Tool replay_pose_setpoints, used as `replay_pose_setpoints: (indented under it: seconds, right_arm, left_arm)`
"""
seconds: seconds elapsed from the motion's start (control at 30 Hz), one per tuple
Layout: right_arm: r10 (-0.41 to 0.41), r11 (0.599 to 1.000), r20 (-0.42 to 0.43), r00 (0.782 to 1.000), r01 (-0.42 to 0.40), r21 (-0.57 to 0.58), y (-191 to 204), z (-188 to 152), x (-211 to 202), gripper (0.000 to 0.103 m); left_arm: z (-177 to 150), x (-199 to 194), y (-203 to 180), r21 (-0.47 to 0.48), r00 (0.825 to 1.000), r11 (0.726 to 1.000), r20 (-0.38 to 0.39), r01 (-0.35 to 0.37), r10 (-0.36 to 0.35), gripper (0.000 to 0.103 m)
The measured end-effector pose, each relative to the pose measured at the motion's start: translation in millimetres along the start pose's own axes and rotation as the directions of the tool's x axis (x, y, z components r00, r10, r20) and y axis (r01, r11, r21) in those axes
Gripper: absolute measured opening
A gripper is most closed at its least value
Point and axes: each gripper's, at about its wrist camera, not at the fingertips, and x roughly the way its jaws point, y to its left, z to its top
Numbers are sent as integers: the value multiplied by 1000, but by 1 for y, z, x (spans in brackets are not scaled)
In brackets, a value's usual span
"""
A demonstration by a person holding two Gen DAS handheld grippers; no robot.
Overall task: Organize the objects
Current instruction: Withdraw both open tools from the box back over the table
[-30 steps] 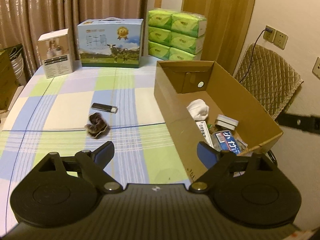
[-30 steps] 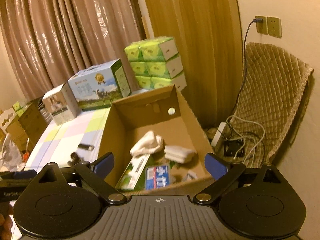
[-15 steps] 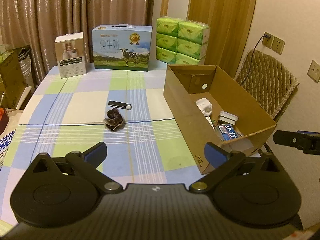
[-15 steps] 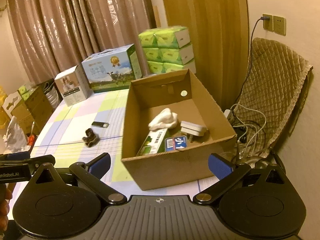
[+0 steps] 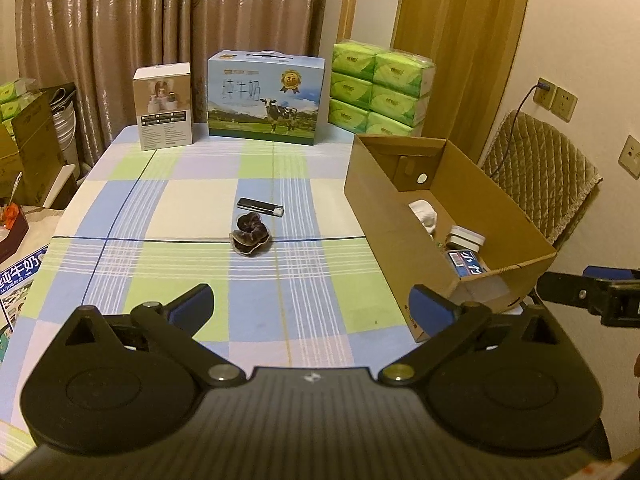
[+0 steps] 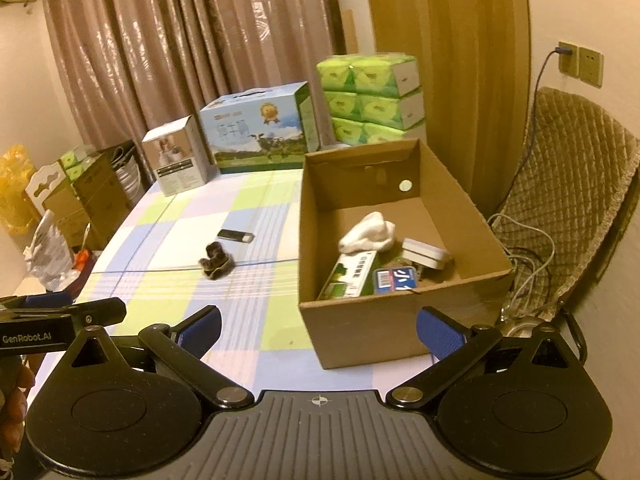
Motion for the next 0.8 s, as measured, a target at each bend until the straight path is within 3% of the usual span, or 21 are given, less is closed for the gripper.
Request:
replay_pose_setpoints:
  seconds: [0.8]
  right_arm:
    - [64, 997, -7, 998, -65, -33, 36, -4, 16, 101]
  left_arm:
    - [-6, -1, 41, -29, 998, 997, -10, -66, 66, 102]
